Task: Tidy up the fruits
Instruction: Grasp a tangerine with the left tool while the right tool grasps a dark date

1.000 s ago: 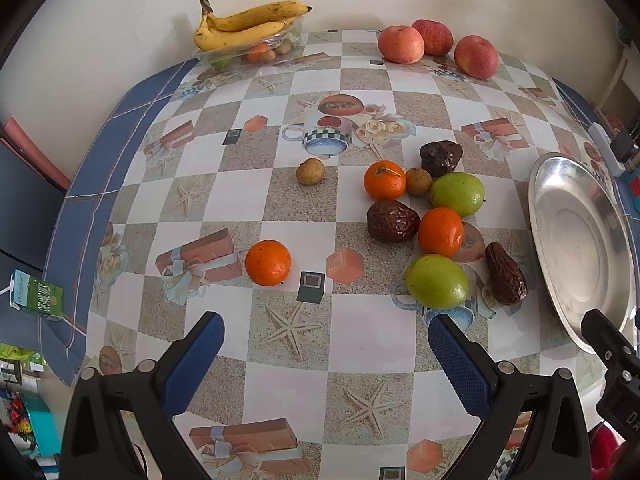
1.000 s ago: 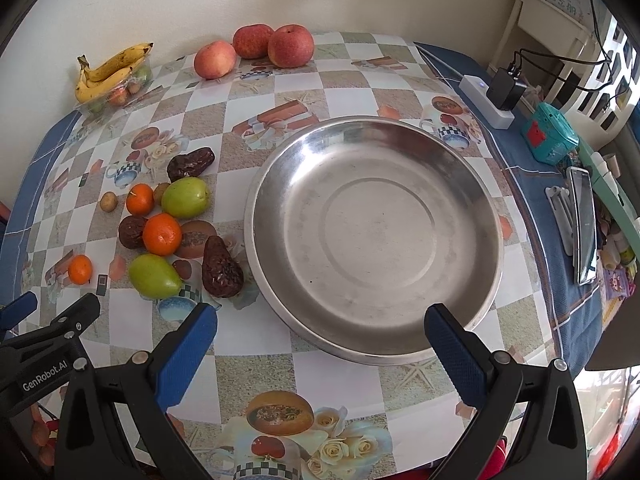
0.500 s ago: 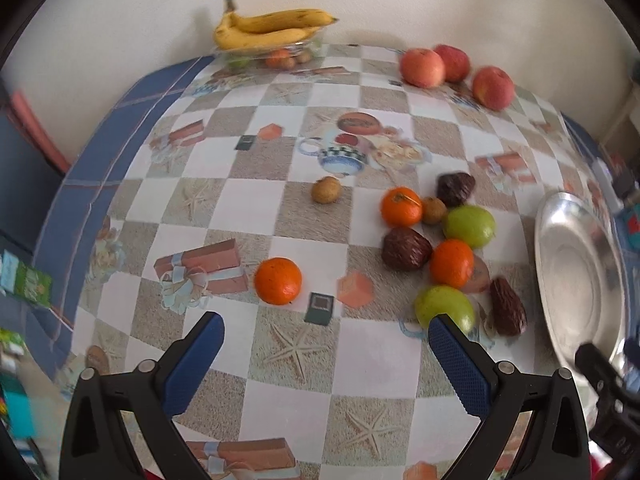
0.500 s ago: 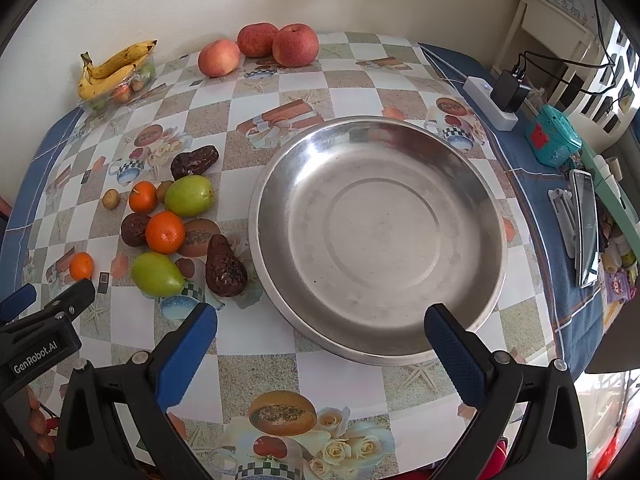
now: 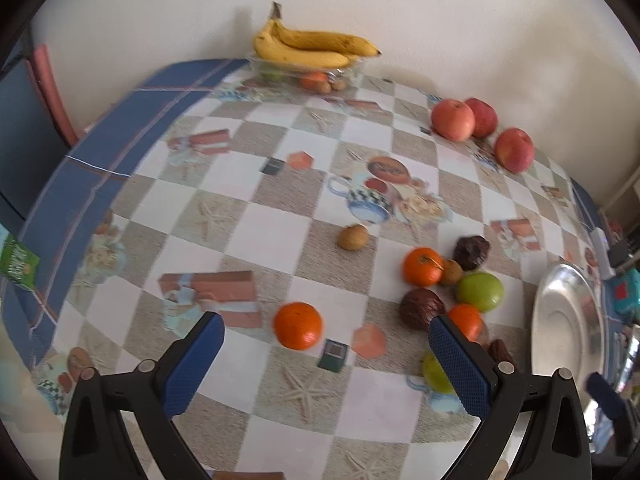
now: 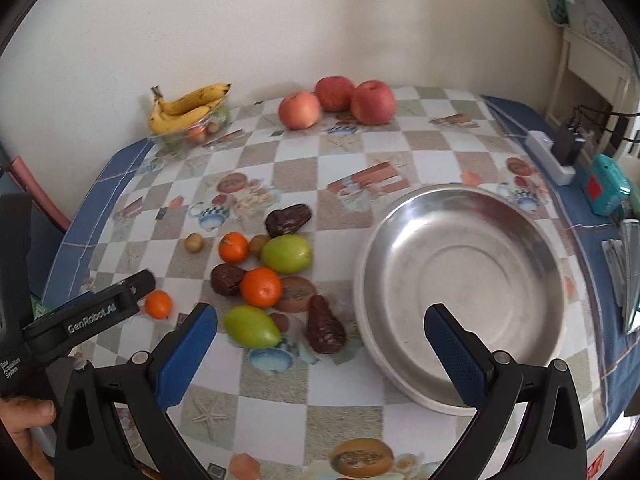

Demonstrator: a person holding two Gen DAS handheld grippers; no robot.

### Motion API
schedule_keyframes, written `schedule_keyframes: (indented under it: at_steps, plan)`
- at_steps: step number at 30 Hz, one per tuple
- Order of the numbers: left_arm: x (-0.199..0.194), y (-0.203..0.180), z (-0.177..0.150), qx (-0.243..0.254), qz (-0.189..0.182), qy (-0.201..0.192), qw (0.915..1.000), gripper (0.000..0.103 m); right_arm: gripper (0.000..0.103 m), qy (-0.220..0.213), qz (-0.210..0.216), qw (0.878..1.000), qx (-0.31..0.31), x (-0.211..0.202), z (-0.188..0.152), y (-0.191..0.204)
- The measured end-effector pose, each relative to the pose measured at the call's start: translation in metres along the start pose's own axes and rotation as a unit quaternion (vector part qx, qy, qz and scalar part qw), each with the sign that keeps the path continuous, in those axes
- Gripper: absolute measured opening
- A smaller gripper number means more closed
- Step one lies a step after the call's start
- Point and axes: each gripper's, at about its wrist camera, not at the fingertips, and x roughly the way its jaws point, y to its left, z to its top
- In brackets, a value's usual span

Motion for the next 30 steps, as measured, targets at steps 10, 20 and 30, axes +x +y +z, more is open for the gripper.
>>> schedule_keyframes:
  at_steps: [10, 20, 30]
  plan:
    - [0.013, 0.018, 0.000, -0.047, -0.004, 0.027, 0.9985, 0.101, 0.103, 0.012, 0.002, 0.999, -0.039, 0.006, -0.003, 0.014]
    - [0.049, 0.029, 0.001, -0.076, -0.019, 0.085, 0.9933, 0.077, 0.049, 0.063, -0.029, 0.996, -0.059, 0.039, -0.002, 0.016]
    - [0.067, 0.037, 0.000, -0.096, -0.018, 0.110, 0.9891, 0.038, 0.034, 0.122, -0.067, 0.986, -0.087, 0.074, -0.009, 0.017]
